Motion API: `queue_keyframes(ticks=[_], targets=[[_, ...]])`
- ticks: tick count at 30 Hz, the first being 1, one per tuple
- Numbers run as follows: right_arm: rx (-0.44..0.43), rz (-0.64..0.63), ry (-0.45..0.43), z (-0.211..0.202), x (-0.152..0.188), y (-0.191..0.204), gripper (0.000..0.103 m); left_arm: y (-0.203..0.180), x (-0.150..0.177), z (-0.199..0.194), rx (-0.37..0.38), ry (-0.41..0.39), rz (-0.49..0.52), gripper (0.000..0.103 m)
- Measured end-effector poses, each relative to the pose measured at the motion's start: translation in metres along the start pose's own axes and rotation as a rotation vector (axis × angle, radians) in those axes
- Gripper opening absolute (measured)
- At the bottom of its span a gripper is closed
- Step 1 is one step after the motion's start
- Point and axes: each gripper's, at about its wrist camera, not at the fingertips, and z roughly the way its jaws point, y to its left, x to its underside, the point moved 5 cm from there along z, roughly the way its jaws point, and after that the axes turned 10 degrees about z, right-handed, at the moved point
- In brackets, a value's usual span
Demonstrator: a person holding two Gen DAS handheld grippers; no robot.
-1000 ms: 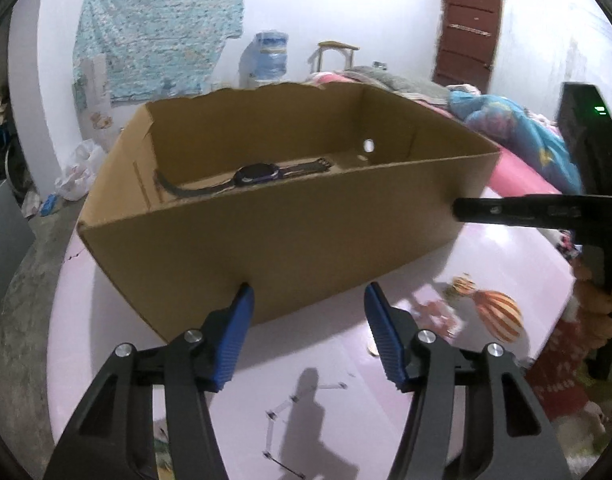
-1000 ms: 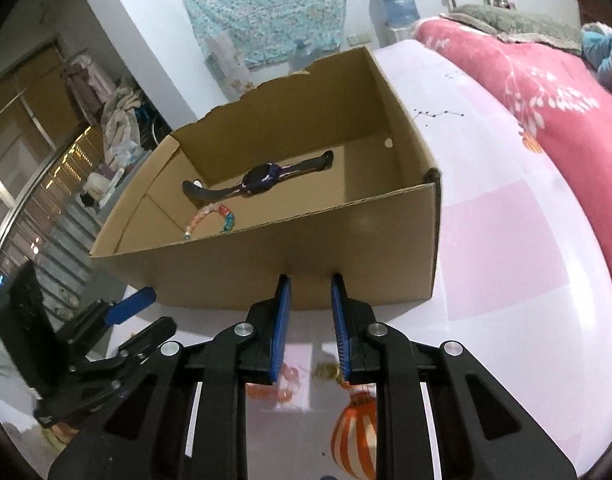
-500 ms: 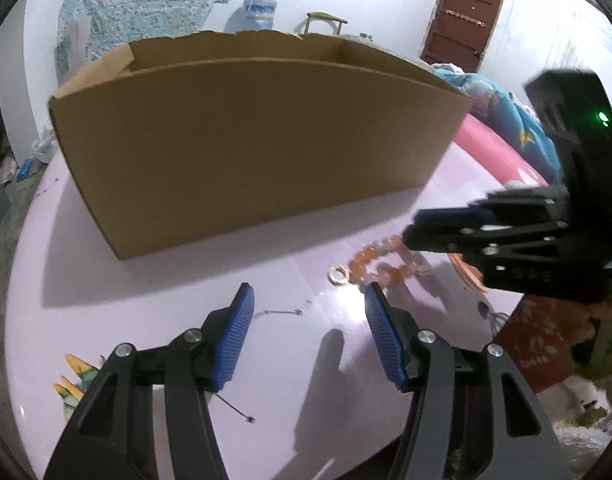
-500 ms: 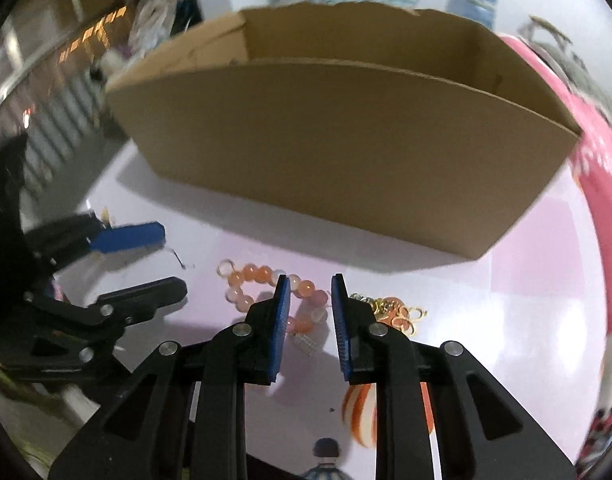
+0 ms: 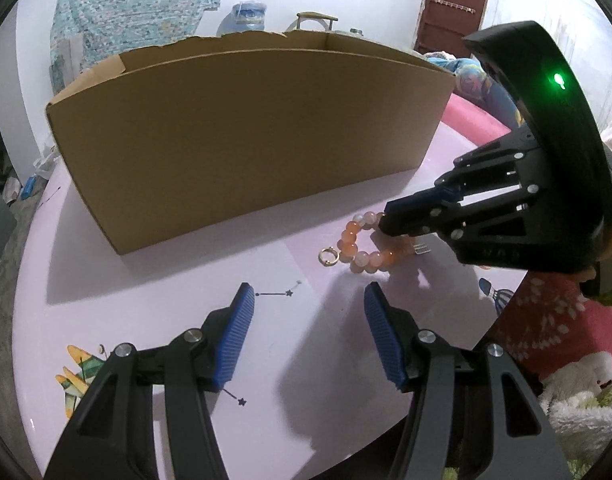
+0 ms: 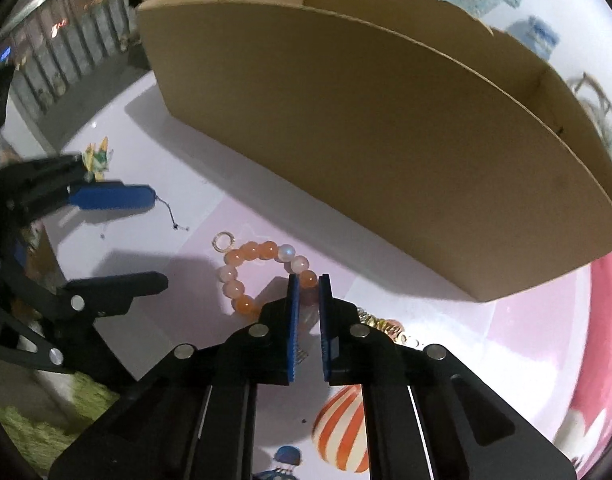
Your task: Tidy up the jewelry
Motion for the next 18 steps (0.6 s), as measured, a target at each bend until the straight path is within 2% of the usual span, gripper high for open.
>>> queue_keyframes(ticks=[8, 14, 18], targets=[[-0.101, 0.120, -0.092, -0.043, -0.017, 0.020, 0.007, 0.003, 0.014, -0.009, 0.007, 0.003, -0.009, 0.056], [-0.136, 0.096, -0.145, -0.064, -0.038, 0.033, 0.007, 0.006, 0.020, -0.016, -0.004, 0.000, -0.034, 0.056], [-0.211, 0.088, -0.164, -0.056, -0.059, 0.041, 0.007, 0.009, 0.029, -0.025, -0.020, 0.004, -0.052, 0.056]])
